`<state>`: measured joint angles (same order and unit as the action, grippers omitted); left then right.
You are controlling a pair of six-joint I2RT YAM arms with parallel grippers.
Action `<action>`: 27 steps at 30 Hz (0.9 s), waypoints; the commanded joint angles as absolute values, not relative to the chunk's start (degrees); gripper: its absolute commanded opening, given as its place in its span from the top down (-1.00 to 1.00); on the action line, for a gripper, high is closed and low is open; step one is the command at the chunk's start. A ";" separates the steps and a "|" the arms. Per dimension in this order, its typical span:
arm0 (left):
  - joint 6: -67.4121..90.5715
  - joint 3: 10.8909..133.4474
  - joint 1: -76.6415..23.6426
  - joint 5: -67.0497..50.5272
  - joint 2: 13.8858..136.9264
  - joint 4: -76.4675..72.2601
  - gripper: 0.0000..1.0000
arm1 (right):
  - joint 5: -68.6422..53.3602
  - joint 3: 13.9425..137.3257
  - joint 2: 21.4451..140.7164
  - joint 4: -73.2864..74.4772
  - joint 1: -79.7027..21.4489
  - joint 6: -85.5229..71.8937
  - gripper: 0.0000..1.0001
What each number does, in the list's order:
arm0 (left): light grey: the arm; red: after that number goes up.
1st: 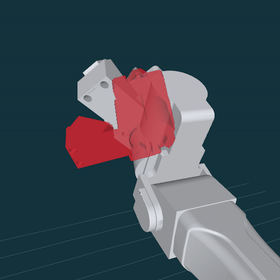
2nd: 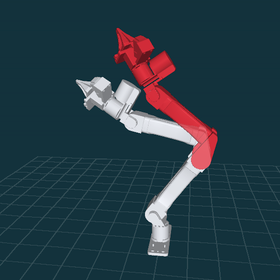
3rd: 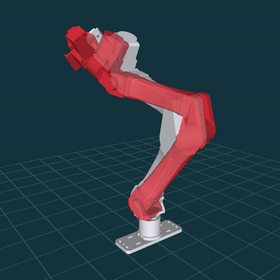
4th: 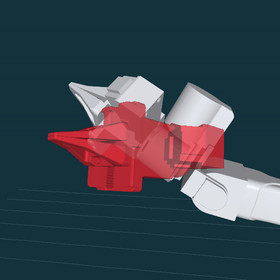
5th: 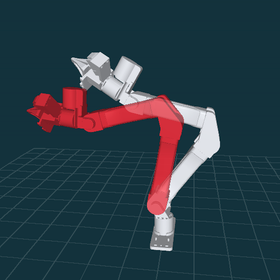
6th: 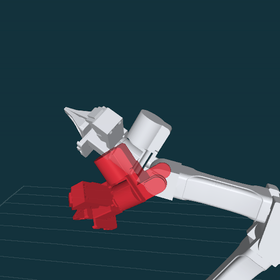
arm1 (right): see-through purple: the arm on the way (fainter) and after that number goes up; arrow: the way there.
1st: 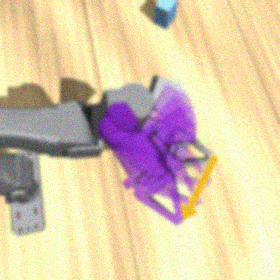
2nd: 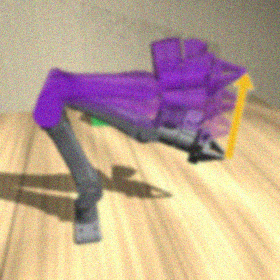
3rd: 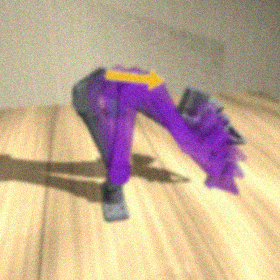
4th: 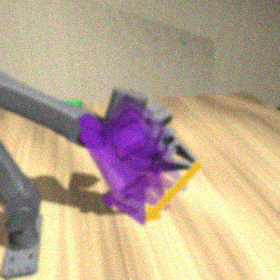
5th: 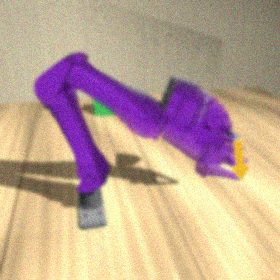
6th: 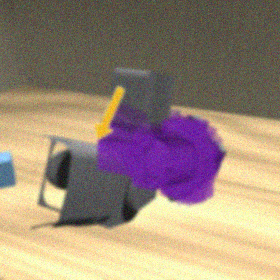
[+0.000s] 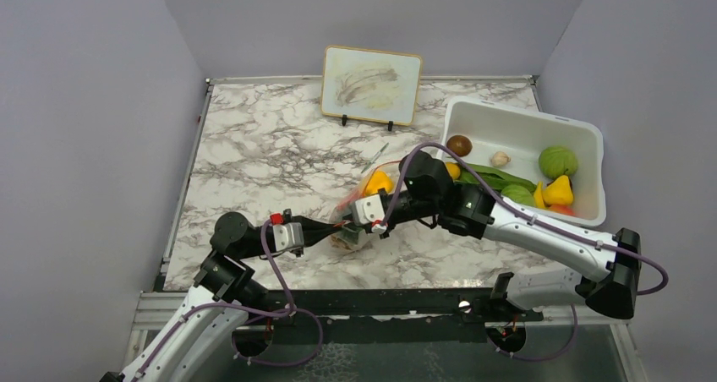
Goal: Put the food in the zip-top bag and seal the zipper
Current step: Zip the zipper food storage bag at the center of the board.
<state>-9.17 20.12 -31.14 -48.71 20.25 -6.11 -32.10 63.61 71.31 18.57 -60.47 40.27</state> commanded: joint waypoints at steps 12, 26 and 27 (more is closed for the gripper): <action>-4.53 20.24 -31.11 -47.02 18.54 -12.19 0.76 | -26.08 60.46 64.95 19.36 -60.21 39.00 0.98; -2.99 20.57 -31.11 -49.22 22.32 -15.64 0.25 | -29.52 58.28 68.21 8.47 -60.15 32.49 0.99; -3.05 20.72 -31.11 -49.24 22.53 -15.57 0.26 | -29.75 58.34 68.20 8.46 -60.20 32.54 0.98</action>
<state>-3.51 20.43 -31.16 -48.18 21.85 -13.45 -28.38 58.52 68.20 12.82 -60.31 34.24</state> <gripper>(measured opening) 0.381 0.053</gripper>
